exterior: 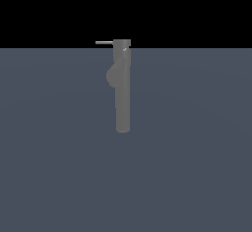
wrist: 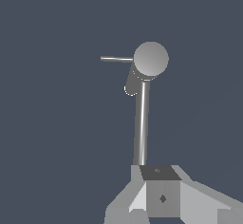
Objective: Turn on the faucet by rotating a designated handle.
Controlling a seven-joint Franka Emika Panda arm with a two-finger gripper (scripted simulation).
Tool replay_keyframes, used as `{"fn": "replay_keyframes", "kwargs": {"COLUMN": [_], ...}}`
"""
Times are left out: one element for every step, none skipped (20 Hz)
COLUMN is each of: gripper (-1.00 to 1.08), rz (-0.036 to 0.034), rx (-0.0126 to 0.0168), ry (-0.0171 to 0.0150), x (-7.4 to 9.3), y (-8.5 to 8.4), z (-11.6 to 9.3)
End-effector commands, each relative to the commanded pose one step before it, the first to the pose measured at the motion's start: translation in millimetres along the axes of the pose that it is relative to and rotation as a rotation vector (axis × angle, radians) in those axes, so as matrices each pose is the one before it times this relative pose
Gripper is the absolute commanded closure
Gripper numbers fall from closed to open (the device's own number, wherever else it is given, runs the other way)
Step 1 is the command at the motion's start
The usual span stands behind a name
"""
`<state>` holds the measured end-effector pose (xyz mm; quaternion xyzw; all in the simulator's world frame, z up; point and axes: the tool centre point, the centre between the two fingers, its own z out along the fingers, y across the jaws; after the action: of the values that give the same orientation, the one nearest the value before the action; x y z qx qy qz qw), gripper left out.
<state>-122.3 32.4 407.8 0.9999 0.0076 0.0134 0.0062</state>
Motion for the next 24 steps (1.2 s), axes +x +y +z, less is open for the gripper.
{"fn": "replay_keyframes", "kwargs": {"gripper": [1.08, 1.08, 1.08, 1.08, 1.08, 1.08, 1.08, 1.08, 1.08, 1.08, 1.08, 1.08, 1.08, 1.08, 1.08, 1.08, 1.08, 1.08, 1.08, 1.08, 1.08, 1.08, 1.08, 1.08], "rz": [0.00561, 0.00210, 0.00210, 0.00211, 0.00211, 0.00204, 0.00212, 0.00205, 0.00213, 0.00198, 0.00198, 0.00190, 0.00172, 0.00163, 0.00163, 0.00135, 0.00129, 0.00116, 0.00116, 0.00100, 0.00082, 0.00082, 0.00058, 0.00058], "rx": [0.00210, 0.00070, 0.00069, 0.00068, 0.00066, 0.00063, 0.00063, 0.00059, 0.00060, 0.00053, 0.00051, 0.00047, 0.00041, 0.00037, 0.00036, 0.00028, 0.00026, 0.00022, 0.00022, 0.00018, 0.00014, 0.00014, 0.00009, 0.00009], "ry": [-0.00261, -0.00133, -0.00133, -0.00133, -0.00133, -0.00128, -0.00133, -0.00128, -0.00133, -0.00123, -0.00124, -0.00118, -0.00107, -0.00101, -0.00101, -0.00084, -0.00080, -0.00072, -0.00072, -0.00063, -0.00051, -0.00051, -0.00036, -0.00037], "x": [18.17, 7.05, 7.03, 7.01, 6.99, 6.96, 6.97, 6.94, 6.96, 6.88, 6.60, 6.25, 5.87, 5.52, 5.20, 4.80, 4.46, 4.10, 3.77, 3.41, 3.04, 2.71, 2.32, 1.99], "y": [-3.67, -1.39, -1.37, -1.36, -1.34, -1.37, -1.31, -1.34, -1.28, -1.34, -1.22, -1.13, -1.10, -1.02, -0.88, -0.91, -0.81, -0.76, -0.62, -0.59, -0.57, -0.44, -0.46, -0.33], "z": [14.41, 5.49, 5.45, 5.42, 5.38, 5.32, 5.31, 5.25, 5.24, 5.13, 4.89, 4.60, 4.28, 3.99, 3.74, 3.40, 3.13, 2.84, 2.59, 2.31, 2.02, 1.79, 1.49, 1.28]}}
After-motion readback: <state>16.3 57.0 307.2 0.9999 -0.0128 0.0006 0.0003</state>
